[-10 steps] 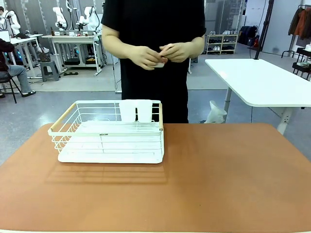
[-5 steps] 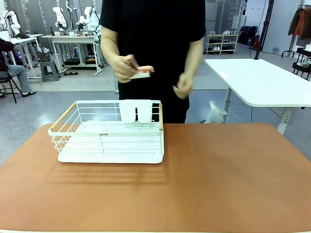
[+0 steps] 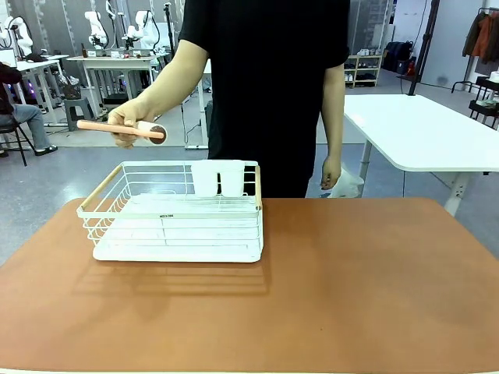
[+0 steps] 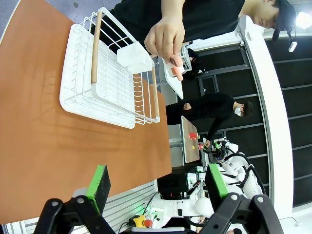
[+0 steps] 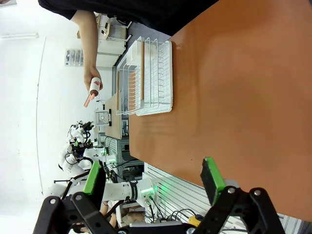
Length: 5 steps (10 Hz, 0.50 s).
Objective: Clean the table.
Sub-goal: Pick up the Lint Roller when the human hands it over.
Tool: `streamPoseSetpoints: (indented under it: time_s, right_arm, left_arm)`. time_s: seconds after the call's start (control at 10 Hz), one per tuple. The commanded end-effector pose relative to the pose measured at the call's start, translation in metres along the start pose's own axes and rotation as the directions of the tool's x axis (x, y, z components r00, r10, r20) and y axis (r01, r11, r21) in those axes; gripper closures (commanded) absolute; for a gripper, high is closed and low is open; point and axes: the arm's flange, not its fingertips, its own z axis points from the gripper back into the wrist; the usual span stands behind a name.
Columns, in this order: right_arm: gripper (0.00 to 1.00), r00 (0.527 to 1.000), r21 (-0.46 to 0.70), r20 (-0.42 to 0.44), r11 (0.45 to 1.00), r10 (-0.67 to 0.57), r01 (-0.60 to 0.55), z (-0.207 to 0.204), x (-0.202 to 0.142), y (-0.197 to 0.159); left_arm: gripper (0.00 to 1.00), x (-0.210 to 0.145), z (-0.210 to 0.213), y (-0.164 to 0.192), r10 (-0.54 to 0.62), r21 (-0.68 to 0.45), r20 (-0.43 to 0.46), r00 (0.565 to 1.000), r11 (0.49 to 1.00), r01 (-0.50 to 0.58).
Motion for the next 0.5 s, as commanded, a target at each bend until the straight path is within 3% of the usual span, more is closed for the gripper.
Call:
streamPoseSetpoints:
  time_s: [0.0,0.4]
  right_arm:
    - [0.00,1.000,0.010,0.007,1.000,0.005,-0.005,0.0013,-0.0012,0.0046]
    - [0.00,1.000,0.010,0.007,1.000,0.005,-0.005,0.0013,-0.0012,0.0046]
  left_arm:
    - [0.00,-0.0010,0.0019,-0.0031,-0.017,-0.015,0.005,1.000,1.000,0.017]
    - [0.00,-0.0010,0.0019,-0.0031,-0.017,-0.015,0.005,1.000,1.000,0.017]
